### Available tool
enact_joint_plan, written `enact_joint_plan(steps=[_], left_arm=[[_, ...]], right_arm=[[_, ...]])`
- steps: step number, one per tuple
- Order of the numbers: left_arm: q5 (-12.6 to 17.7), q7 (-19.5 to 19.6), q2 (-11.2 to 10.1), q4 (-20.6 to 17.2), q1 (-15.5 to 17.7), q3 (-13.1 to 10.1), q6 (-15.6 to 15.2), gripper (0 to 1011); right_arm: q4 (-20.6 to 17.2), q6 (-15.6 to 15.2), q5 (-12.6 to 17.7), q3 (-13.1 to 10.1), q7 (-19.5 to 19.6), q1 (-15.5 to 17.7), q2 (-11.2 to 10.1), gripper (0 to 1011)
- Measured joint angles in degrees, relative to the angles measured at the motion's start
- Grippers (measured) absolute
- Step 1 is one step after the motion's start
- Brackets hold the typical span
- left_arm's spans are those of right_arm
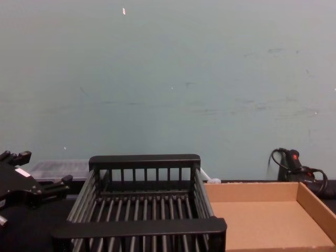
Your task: Pick up the white tape and place it into the black box , Pick up the silver tape and place it into the brown box.
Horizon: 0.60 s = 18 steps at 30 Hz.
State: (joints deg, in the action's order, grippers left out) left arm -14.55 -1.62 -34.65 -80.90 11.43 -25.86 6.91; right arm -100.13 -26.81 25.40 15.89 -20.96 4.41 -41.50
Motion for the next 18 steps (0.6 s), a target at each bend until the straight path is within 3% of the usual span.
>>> enact_joint_plan(steps=[10,18], left_arm=[[0.00,0.00,0.00,0.00,0.00,0.00,0.00,1001],[0.00,0.00,0.00,0.00,0.00,0.00,0.00,1001]], right_arm=[[-0.01,0.34,-0.02,0.00,-0.30,0.03,-0.12,158],[-0.69,1.44,1.07,-1.26,-0.67,0.19,0.08,158]])
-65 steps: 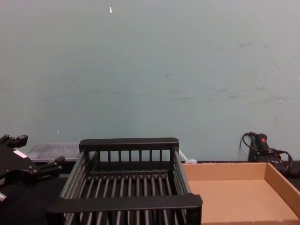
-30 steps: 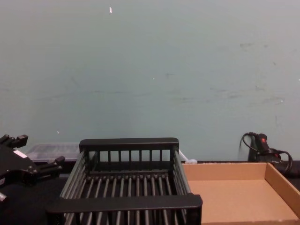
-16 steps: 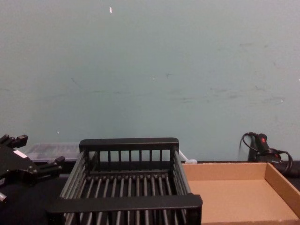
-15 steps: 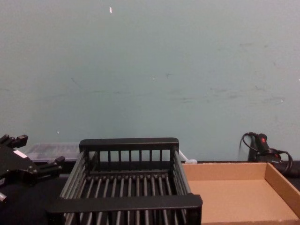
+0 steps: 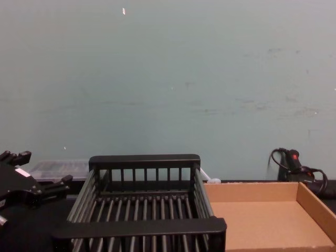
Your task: Pick up the white tape and place it into the black box , Pick up the silver tape and place it into the brown box.
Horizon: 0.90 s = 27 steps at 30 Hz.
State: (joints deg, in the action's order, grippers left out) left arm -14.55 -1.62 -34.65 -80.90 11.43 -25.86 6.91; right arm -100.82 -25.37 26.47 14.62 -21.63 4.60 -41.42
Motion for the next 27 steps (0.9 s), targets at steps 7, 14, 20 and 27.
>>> enact_joint_plan(steps=[7,14,20,27], left_arm=[[0.00,0.00,0.00,0.00,0.00,0.00,0.00,1001],[0.00,0.00,0.00,0.00,0.00,0.00,0.00,1001],[0.00,0.00,0.00,0.00,0.00,0.00,0.00,1001],[0.00,0.00,0.00,0.00,0.00,0.00,0.00,1001]], right_arm=[[0.38,0.82,0.76,-0.80,1.13,-2.00,1.48,158],[1.97,1.65,0.73,-0.78,2.33,-5.11,3.37,158],[4.44,2.14,-0.24,-0.10,3.58,-8.22,5.55,158],[9.87,2.15,-1.95,1.38,4.63,-13.47,9.40,158]])
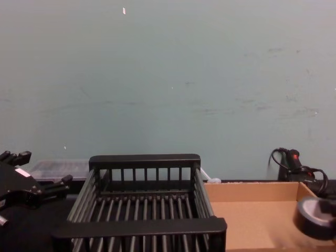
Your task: Pick up the white tape and place it into the black box , Pick up the silver tape and place it into the brown box.
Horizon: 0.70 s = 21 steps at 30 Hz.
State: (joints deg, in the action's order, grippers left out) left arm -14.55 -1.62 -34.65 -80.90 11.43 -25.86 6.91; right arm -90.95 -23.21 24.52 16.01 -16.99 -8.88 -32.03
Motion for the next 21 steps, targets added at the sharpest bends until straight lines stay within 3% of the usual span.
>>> enact_joint_plan(steps=[8,21], left_arm=[[0.00,0.00,0.00,0.00,0.00,0.00,0.00,1001],[0.00,0.00,0.00,0.00,0.00,0.00,0.00,1001]], right_arm=[[5.60,0.14,-1.46,0.96,0.30,-4.91,3.74,158],[10.05,0.73,-3.61,1.80,0.11,-8.43,6.76,158]])
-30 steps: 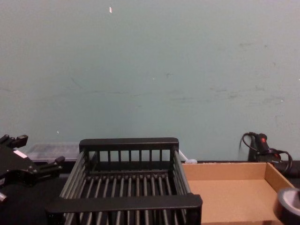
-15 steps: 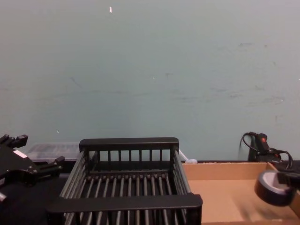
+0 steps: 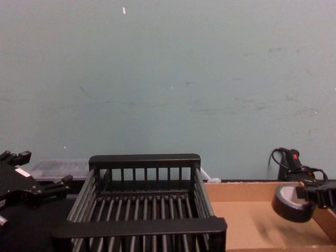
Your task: Pick up the white tape and place it into the black box , Pick up the silver tape and place it into the brown box.
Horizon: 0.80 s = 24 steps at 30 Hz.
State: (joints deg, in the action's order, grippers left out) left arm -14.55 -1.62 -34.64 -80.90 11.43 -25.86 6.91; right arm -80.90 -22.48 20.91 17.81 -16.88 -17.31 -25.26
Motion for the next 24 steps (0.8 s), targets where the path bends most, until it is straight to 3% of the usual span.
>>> enact_joint_plan(steps=[13,24], left_arm=[[0.00,0.00,0.00,0.00,0.00,0.00,0.00,1001],[0.00,0.00,0.00,0.00,0.00,0.00,0.00,1001]], right_arm=[[-0.10,-0.04,0.02,0.00,-0.11,0.05,-0.11,165],[-0.20,-0.09,0.11,0.00,-0.11,0.10,-0.17,479]])
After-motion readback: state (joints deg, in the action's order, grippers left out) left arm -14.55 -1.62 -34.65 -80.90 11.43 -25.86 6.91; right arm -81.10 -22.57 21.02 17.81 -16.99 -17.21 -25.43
